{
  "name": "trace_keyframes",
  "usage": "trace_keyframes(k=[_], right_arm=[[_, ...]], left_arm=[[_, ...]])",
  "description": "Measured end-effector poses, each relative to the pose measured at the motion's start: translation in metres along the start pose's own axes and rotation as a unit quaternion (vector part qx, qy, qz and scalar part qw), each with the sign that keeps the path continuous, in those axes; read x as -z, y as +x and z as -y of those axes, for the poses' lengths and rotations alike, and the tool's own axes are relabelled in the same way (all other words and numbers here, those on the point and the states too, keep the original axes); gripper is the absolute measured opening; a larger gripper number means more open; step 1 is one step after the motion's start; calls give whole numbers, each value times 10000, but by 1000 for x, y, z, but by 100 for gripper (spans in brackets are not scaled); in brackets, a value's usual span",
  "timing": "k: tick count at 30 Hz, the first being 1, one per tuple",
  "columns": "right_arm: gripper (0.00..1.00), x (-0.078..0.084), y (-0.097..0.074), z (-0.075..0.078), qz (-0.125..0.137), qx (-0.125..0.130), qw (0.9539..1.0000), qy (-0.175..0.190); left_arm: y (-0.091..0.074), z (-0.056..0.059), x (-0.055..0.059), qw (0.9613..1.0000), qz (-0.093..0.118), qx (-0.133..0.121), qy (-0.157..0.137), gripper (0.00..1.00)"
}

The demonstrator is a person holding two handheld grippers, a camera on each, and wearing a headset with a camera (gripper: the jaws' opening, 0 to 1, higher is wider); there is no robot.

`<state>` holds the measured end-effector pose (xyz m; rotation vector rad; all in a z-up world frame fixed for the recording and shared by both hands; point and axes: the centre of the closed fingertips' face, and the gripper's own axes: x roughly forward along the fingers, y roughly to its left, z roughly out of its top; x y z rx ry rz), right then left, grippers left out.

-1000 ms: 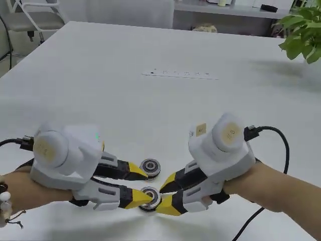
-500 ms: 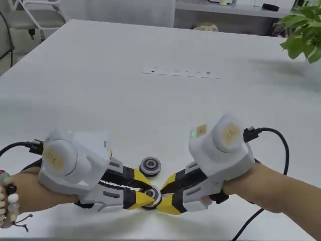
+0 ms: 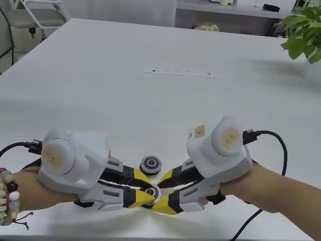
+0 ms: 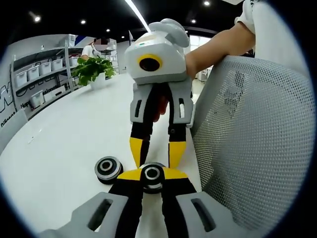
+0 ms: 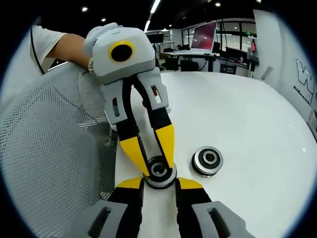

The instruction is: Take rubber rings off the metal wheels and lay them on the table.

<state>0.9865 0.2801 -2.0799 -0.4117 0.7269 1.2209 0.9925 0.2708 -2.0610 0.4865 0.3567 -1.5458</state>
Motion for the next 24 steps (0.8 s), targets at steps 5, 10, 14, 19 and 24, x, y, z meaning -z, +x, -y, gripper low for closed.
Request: trace_keyframes(k=[5, 10, 14, 19, 24], right_arm=[[23, 0, 0, 0, -11, 7, 9999, -147], [18, 5, -3, 1, -130, -24, 9996, -264], [17, 6, -4, 0, -174, -10, 9993, -343], [15, 7, -6, 1, -227, -9, 9991, -359], [25, -2, -3, 1, -7, 47, 9995, -304]], left_arm=[[0, 0, 0, 10000, 9, 1, -9, 8], [0, 1, 0, 10000, 11, 4, -78, 8], [0, 1, 0, 10000, 8, -2, -71, 8], [0, 1, 0, 10000, 12, 0, -74, 8], [0, 1, 0, 10000, 21, 2, -89, 8]])
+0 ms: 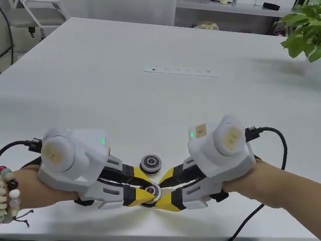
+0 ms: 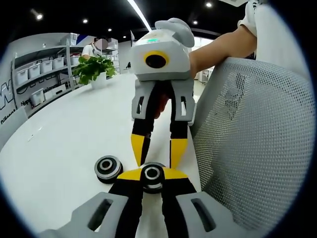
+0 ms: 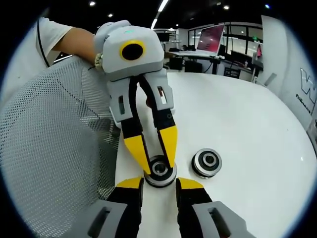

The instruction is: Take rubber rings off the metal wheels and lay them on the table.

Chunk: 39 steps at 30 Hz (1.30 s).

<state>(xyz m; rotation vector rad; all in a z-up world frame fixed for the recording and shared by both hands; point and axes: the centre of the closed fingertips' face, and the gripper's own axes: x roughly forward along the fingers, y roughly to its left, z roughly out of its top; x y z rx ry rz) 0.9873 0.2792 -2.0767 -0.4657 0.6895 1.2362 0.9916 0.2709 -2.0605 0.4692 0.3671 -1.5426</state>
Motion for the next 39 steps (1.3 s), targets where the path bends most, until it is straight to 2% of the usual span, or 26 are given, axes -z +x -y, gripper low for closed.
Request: trace_keyframes(k=[2, 7, 8, 18, 22, 31, 33, 35, 37, 39], right_arm=[[25, 0, 3, 0, -65, 19, 10000, -28], [23, 0, 2, 0, -16, 4, 10000, 2], [23, 1, 1, 0, -48, 1, 9999, -93], [15, 7, -4, 0, -199, -26, 9997, -157], [10, 9, -6, 1, -198, -46, 9998, -91], [6, 10, -6, 1, -200, -62, 9998, -14], [0, 11, -6, 2, -216, -51, 9997, 70], [2, 11, -6, 1, -193, -67, 9996, 174], [12, 10, -6, 0, -167, -86, 9994, 276], [16, 7, -4, -1, -115, -63, 9996, 256]], left_arm=[[0, 0, 0, 10000, 0, -1, 1, 8], [0, 0, 0, 10000, -1, 3, 13, 8], [0, 0, 0, 10000, 0, 2, 11, 8], [1, 0, 0, 10000, -13, -6, 11, 8], [1, 0, 0, 10000, -13, -16, 8, 8], [0, -1, 0, 10000, -9, -14, -2, 8], [0, 0, 0, 10000, -9, -12, 4, 8], [0, 0, 0, 10000, -9, -12, 8, 8], [0, -1, 0, 10000, -6, -11, 7, 8], [0, -1, 0, 10000, -1, -8, 4, 8]])
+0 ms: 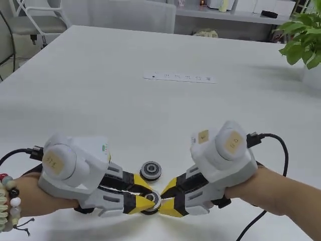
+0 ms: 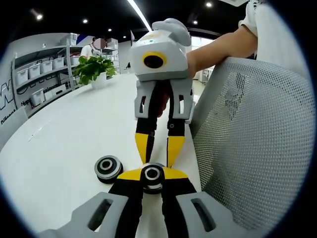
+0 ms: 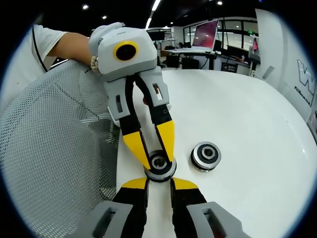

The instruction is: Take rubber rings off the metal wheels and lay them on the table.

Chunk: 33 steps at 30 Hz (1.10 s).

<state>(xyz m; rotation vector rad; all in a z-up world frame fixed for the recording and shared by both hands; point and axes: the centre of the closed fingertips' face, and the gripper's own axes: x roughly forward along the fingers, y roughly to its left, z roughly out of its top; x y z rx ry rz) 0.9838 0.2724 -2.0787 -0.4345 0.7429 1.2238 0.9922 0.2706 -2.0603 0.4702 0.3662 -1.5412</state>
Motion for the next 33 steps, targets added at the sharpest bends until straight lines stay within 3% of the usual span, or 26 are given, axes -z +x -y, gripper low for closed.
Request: trace_keyframes(k=[6, 11, 16, 33], right_arm=[[31, -12, 14, -5, 221, 55, 9997, -71], [25, -11, 11, 2, 231, 138, 9996, -16], [24, -6, 8, 3, 110, 120, 9993, -349], [14, 2, -1, 4, 4, 38, 9997, -229]], left_arm=[[0, 0, 0, 10000, 20, 6, -8, 8], [0, 0, 0, 10000, 24, 10, -12, 8], [1, -1, -1, 10000, 4, 6, -13, 8], [1, -2, 0, 10000, 4, -7, -48, 7]])
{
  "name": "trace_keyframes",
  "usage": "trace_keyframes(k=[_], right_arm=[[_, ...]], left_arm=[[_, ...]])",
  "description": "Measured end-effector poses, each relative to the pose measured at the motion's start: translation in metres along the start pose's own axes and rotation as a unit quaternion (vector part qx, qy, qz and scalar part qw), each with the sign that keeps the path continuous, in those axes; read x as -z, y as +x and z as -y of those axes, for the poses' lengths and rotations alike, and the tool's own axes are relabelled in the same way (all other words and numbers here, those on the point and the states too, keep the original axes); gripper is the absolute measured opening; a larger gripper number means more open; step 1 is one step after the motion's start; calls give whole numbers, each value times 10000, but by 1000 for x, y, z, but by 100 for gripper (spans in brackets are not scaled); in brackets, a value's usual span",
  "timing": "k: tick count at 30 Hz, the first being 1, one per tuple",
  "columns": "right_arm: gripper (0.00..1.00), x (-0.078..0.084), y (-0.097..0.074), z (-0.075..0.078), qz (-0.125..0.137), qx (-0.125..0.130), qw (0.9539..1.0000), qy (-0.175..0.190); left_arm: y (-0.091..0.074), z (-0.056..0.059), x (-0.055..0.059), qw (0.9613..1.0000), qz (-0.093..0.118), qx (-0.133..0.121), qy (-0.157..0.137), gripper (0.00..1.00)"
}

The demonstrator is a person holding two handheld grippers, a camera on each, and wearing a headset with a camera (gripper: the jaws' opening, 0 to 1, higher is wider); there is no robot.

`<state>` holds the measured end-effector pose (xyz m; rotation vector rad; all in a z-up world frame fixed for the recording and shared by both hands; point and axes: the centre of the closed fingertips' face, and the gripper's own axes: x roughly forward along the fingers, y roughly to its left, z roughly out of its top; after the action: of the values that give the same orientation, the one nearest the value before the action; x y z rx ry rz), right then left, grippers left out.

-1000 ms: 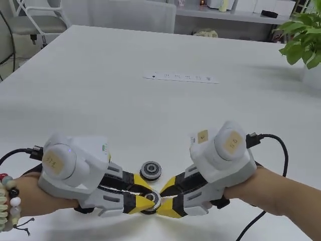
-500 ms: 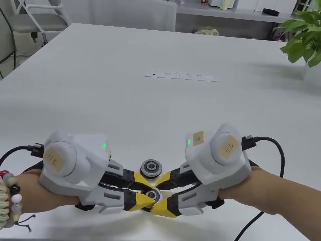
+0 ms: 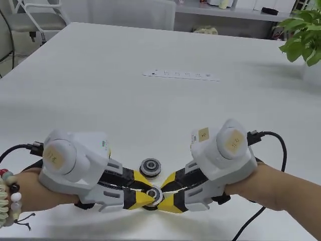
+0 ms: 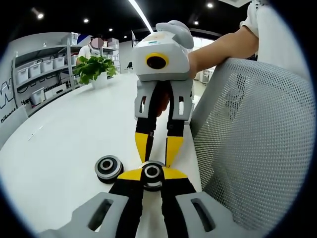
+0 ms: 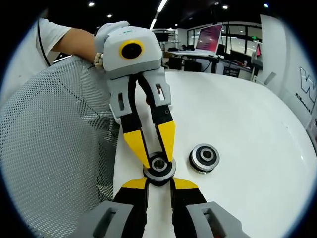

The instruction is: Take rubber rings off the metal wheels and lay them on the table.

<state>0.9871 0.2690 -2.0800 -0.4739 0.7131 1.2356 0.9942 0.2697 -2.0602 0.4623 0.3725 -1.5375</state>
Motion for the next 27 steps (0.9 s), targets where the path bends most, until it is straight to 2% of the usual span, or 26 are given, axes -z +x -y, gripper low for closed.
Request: trace_keyframes(k=[3, 4, 5, 6, 11, 13, 16, 19, 20, 24, 25, 26, 27], right_arm=[[12, 0, 0, 0, -8, 3, 10000, 15], [9, 1, 0, 1, -18, 10, 10000, 14], [2, 5, 0, 3, -149, 71, 9998, -77], [2, 2, 0, 2, -38, 32, 10000, 19], [1, 2, 1, 3, -79, 98, 9999, 53], [0, 1, 1, 4, -74, 111, 9998, 127], [0, 1, -1, 5, -94, 106, 9986, 513], [0, 2, -1, 6, -93, 88, 9941, 1080], [0, 4, -1, 7, -123, 101, 9911, 1323], [0, 5, -1, 7, -131, 79, 9821, 1876], [0, 6, -2, 7, -126, 82, 9781, 2076], [0, 6, -2, 7, -109, 64, 9765, 2151], [0, 7, -2, 8, -111, 88, 9716, 2363]], left_arm=[[-1, 0, 0, 10000, -6, 14, 38, 7], [-1, -1, 0, 10000, -5, 13, 48, 7], [-1, 0, 1, 10000, -6, 12, 52, 7], [-1, 0, 1, 10000, -9, 15, 57, 7], [-1, 0, 1, 10000, 2, 26, 55, 7], [-1, 1, 0, 10000, 5, 29, 55, 7], [-1, 1, 1, 10000, 9, 34, 61, 7], [-1, 1, 1, 10000, 17, 36, 59, 7], [0, 1, 1, 10000, 27, 33, 49, 7], [0, 1, 1, 10000, 33, 36, 42, 7], [0, 1, 1, 10000, 32, 39, 40, 8], [0, 1, 1, 10000, 32, 40, 40, 8], [0, 1, 1, 10000, 34, 44, 47, 8]])
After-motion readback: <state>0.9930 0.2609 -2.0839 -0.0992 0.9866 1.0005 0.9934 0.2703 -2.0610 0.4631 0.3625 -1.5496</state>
